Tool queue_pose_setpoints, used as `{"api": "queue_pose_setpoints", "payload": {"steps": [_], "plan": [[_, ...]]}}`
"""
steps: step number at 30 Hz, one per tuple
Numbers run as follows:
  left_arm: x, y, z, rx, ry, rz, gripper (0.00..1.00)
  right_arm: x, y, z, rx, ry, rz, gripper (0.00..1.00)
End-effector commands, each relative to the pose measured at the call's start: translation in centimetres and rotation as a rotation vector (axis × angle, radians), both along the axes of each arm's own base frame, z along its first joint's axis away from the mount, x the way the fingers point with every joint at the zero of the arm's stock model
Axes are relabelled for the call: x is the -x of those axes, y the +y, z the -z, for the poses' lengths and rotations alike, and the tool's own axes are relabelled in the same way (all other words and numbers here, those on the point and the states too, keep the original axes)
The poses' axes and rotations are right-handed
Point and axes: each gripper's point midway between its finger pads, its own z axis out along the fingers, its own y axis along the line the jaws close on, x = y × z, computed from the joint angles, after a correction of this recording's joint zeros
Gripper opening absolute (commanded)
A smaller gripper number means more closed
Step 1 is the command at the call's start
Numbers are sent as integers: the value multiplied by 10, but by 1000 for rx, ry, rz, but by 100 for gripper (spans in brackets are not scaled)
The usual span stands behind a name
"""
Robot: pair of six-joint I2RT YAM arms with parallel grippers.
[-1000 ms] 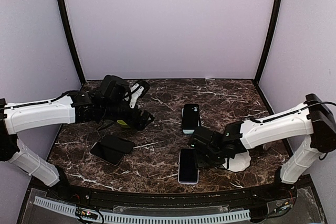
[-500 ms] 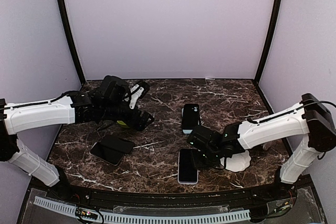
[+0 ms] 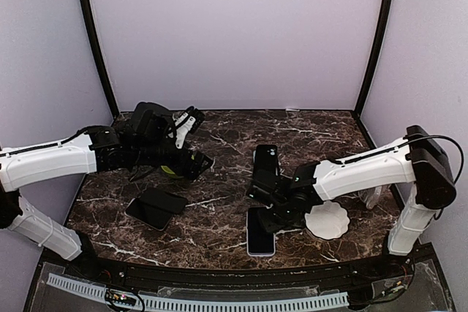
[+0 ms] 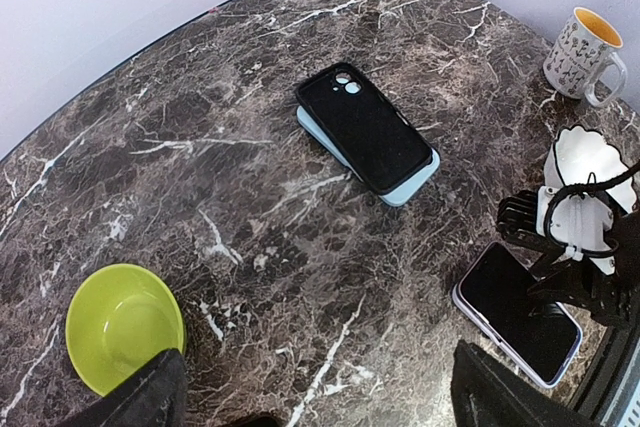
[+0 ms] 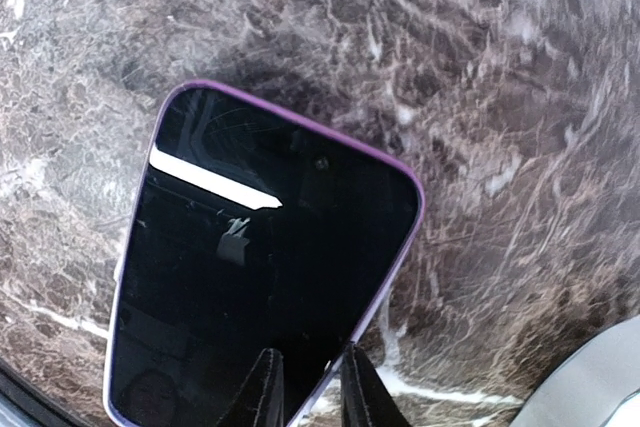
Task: Put the phone into the phone case
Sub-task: Pick up the phone with the phone case at the center of the board.
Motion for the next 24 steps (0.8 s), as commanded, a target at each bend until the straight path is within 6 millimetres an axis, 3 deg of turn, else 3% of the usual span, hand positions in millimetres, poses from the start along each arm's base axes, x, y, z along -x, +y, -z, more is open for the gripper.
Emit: {"api": "queue_pose_setpoints", "payload": {"steps": [1, 4, 7, 9, 13, 19, 24], "plan": [[4, 5, -3, 9, -1, 2, 94, -20, 9, -11, 65, -127, -10, 24], [4, 6, -5, 10, -5, 2, 93, -16, 15, -34, 122, -208, -11, 26], [3, 7, -6, 11, -10, -2, 93, -4, 51, -48, 54, -240, -59, 26], [3, 8, -8, 10, -19, -9, 93, 7, 76, -51, 10, -247, -102, 26], [0, 14, -13, 7, -43, -32, 94, 24, 106, -38, 18, -237, -167, 26], [-8, 28, -25, 32, -81, -95, 94, 59, 122, -7, -14, -133, -223, 22], [-10, 31, -29, 49, -89, -105, 94, 70, 106, 6, 23, -86, -199, 20]]}}
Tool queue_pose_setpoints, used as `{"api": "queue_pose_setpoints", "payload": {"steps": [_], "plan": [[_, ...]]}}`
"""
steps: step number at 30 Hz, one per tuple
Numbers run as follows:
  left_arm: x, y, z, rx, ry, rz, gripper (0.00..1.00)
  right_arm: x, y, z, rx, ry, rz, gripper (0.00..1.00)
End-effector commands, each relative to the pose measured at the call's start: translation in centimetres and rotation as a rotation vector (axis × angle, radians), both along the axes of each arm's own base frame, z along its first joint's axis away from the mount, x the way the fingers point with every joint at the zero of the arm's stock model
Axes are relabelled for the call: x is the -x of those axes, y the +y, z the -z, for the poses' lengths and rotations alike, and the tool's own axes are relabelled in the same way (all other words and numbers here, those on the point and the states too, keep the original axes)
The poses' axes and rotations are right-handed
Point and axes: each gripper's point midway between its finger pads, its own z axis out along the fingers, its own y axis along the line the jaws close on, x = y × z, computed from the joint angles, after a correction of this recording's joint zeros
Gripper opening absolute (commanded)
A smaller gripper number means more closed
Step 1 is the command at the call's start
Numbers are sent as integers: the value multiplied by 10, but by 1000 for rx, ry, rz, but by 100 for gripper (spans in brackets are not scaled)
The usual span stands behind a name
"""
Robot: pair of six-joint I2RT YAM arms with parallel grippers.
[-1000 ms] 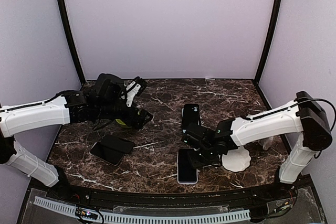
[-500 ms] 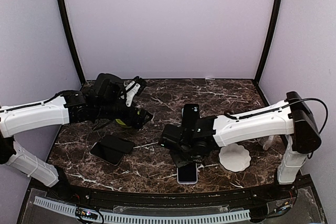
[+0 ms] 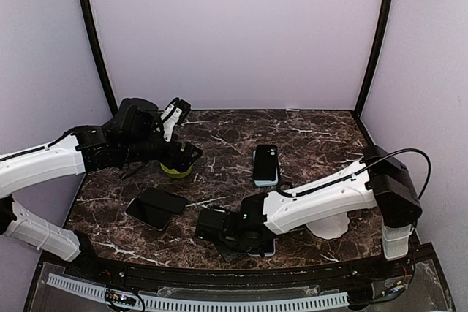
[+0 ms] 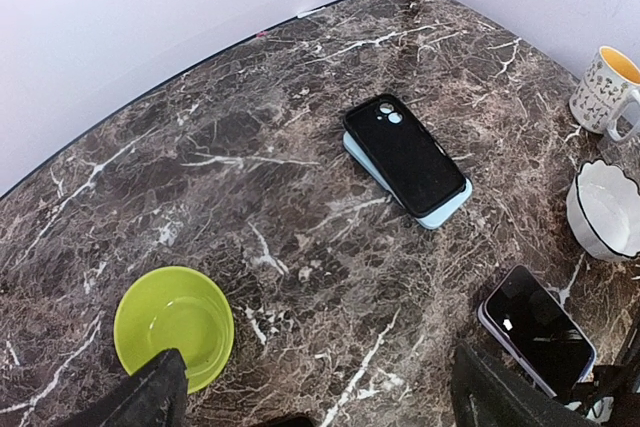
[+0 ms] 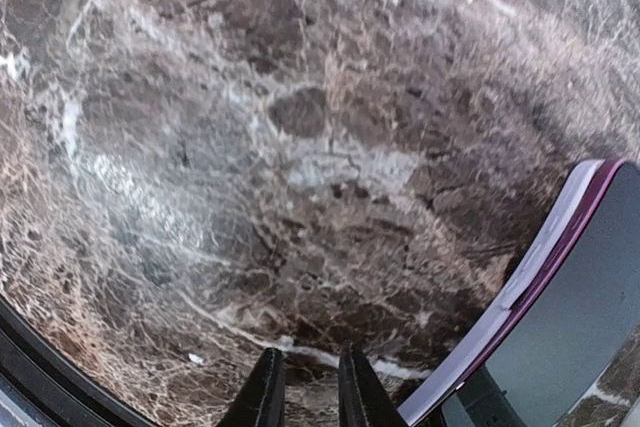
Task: Put the phone into the phone case
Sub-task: Pick up the phone with the phone case at the center of the board.
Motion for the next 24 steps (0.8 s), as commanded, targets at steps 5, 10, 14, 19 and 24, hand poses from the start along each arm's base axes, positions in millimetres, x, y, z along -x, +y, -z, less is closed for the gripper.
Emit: {"api": "queue_pose_setpoints", "payload": {"steps": [5, 10, 14, 19, 24], "plan": [[-1, 4, -4, 20, -12, -13, 94, 19, -35, 4, 39, 65, 56, 19], [-2, 5, -3, 16, -12, -16, 94, 22, -68, 5, 119, 68, 92, 19], [-3, 6, -1, 10, -11, -20, 94, 16, -71, -10, 134, 33, 95, 20], [-2, 5, 0, 7, -7, -15, 94, 9, -50, -46, 11, -1, 97, 62], [-2, 4, 1, 7, -3, -8, 94, -14, -74, -52, -12, 5, 253, 99]]}}
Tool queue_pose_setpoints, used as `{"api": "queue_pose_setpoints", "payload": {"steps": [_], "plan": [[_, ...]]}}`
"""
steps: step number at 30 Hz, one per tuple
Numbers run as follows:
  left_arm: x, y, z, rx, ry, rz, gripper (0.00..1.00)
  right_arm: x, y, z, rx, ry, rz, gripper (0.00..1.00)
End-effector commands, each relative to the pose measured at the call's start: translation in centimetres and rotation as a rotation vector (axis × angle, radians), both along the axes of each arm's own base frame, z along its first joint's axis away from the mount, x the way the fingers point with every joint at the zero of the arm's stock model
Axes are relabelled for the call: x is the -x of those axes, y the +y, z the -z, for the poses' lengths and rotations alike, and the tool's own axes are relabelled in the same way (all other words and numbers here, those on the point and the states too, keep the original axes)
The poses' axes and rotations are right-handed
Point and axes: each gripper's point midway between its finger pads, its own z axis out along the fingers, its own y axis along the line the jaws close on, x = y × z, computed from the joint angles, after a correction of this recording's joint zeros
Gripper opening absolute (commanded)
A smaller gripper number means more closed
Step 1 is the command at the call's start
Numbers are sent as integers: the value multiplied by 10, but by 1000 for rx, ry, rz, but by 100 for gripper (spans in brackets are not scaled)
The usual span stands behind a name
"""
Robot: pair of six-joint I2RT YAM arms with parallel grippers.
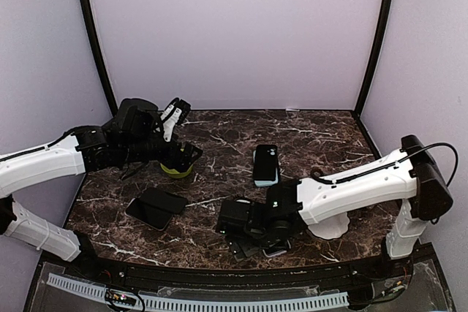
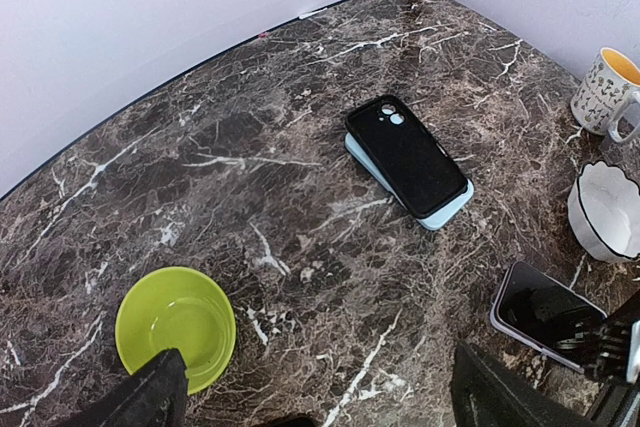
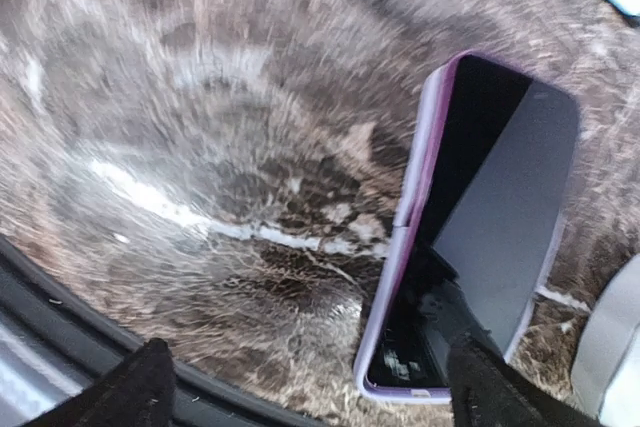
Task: Put the phone into the phone case
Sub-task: Pick up the phone with the phone case at the center of the board.
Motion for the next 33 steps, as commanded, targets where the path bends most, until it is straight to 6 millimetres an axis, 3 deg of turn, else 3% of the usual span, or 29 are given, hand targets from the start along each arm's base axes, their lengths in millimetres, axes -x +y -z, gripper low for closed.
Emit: {"api": "queue_pose_setpoints", "payload": {"steps": [1, 4, 8, 15, 20, 26, 33], "plan": [[0, 1, 2, 6, 2, 3, 94, -23, -26, -11, -21, -9, 158, 98], [0, 1, 2, 5, 1, 4, 94, -27, -41, 0, -17, 35, 210, 99], [0, 0, 3, 3, 5, 5, 94, -24, -40, 12, -57, 92, 203, 99], [0, 0, 5, -1, 10, 6, 94, -21, -54, 41, -45, 167, 228, 98], [0, 0, 7, -5, 13, 6, 94, -19, -59, 56, 26, 179, 213, 98], [0, 0, 7, -9, 11, 5, 93, -20, -59, 59, 39, 174, 207, 85], [0, 0, 7, -8, 11, 6, 93, -24, -48, 51, 29, 139, 170, 56]]}}
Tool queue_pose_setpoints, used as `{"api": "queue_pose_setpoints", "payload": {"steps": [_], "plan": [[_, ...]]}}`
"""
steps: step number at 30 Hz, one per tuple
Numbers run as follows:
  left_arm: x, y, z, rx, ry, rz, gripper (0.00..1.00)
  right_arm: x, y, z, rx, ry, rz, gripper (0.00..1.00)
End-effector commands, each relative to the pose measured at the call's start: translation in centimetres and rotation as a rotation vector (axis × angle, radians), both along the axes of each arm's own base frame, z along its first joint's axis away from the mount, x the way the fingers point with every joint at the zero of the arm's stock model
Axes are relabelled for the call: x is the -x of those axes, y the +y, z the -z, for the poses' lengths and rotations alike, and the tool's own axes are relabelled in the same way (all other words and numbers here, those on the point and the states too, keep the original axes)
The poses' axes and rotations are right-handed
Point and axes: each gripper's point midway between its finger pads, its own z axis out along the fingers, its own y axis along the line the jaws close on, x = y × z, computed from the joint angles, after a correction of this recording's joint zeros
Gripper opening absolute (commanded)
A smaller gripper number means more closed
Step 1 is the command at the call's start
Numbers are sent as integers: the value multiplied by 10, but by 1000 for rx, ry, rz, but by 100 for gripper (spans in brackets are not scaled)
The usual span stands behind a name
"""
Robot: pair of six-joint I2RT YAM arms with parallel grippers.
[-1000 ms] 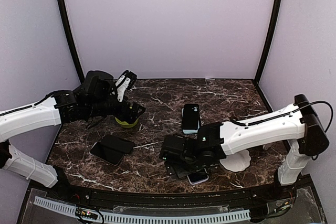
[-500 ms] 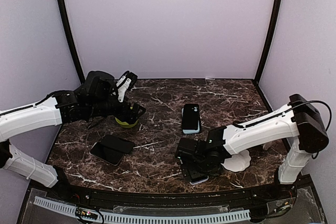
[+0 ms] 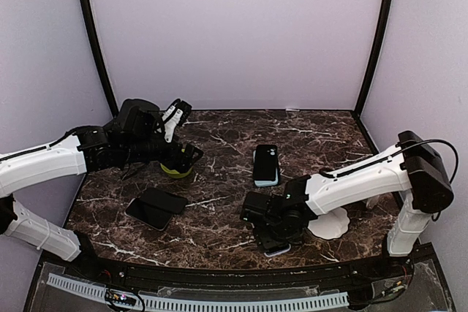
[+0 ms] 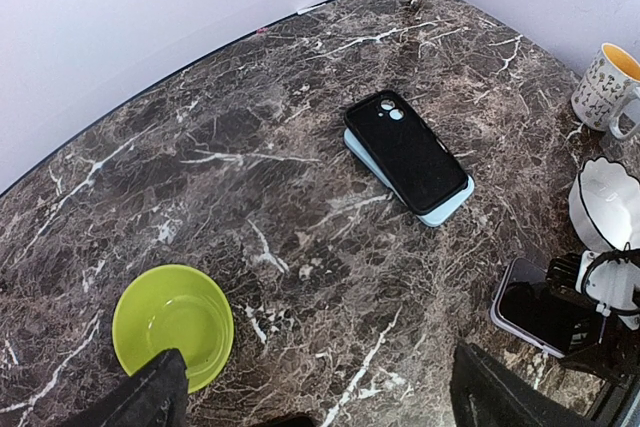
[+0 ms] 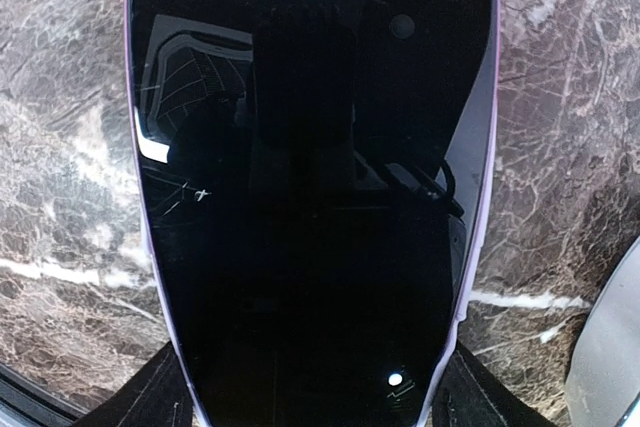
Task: Put the phone into the phone case
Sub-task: Pick up the phone with the phone case at the center of the board, then pass from the right arm to the left
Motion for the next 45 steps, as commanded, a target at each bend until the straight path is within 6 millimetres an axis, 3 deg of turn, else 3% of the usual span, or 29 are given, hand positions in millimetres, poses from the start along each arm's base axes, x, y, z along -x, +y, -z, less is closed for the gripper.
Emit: {"api": "queue_pose_setpoints", "payload": {"steps": [1, 7, 10, 15, 19, 24, 28, 40, 45], "plan": [[0, 2, 3, -3, 3, 1, 93, -3, 16, 1, -10, -30, -43, 51], [0, 0, 3, 5, 8, 3, 93, -16, 46, -30, -90, -166, -101, 35], [3, -3, 0, 27, 12, 25, 92, -28, 62, -56, -160, -272, -109, 28], [34, -30, -31, 233, -4, 225, 90, -55, 99, -126, -330, -534, -111, 27], [58, -37, -61, 438, -60, 333, 91, -66, 121, -186, -463, -750, -105, 27], [67, -30, -80, 570, -99, 326, 91, -70, 134, -227, -562, -878, -104, 27], [61, -26, -79, 606, -97, 277, 85, -68, 142, -237, -588, -909, -129, 27], [56, -24, -69, 638, -76, 237, 42, -58, 151, -249, -617, -938, -176, 26], [60, -31, -64, 639, -48, 271, 33, -58, 152, -250, -611, -942, -183, 26]]}}
